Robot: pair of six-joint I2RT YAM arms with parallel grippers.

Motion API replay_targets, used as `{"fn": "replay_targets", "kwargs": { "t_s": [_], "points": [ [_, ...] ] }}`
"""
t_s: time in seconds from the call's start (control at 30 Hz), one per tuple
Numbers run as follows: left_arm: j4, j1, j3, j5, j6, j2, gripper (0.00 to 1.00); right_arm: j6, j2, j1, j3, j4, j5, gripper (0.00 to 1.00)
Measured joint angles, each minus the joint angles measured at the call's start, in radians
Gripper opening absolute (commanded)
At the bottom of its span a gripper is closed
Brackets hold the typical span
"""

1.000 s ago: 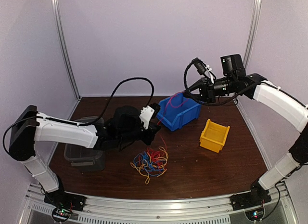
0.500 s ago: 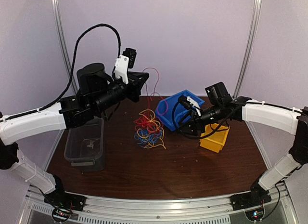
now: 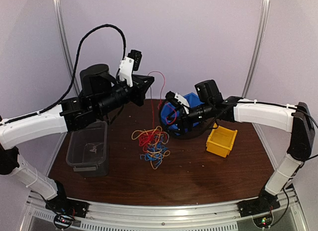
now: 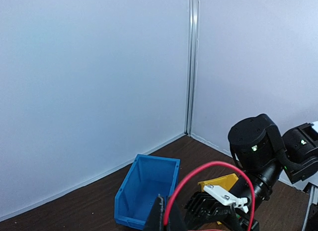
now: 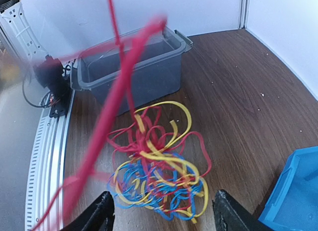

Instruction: Untangle the cables

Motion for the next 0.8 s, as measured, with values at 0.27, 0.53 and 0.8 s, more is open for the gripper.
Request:
{"fn": "replay_targets", "kwargs": {
  "t_s": [0.27, 0.53, 0.8],
  "points": [
    [-0.03, 0.0, 0.0, 0.019, -0.025, -0.001, 0.0, -0.061, 0.099, 0.034, 0.008, 0.053, -0.086, 0.74],
    [-0.04, 0.0, 0.0, 0.033, -0.064, -0.03, 0.0, -0.134, 0.132, 0.061, 0.011, 0.057, -0.23, 0.38],
    [-0.042, 0.0, 0.0, 0.042, -0.083, -0.044, 0.0, -0.063, 0.218, 0.068, 0.023, 0.132, -0.165, 0.55]
  ]
}}
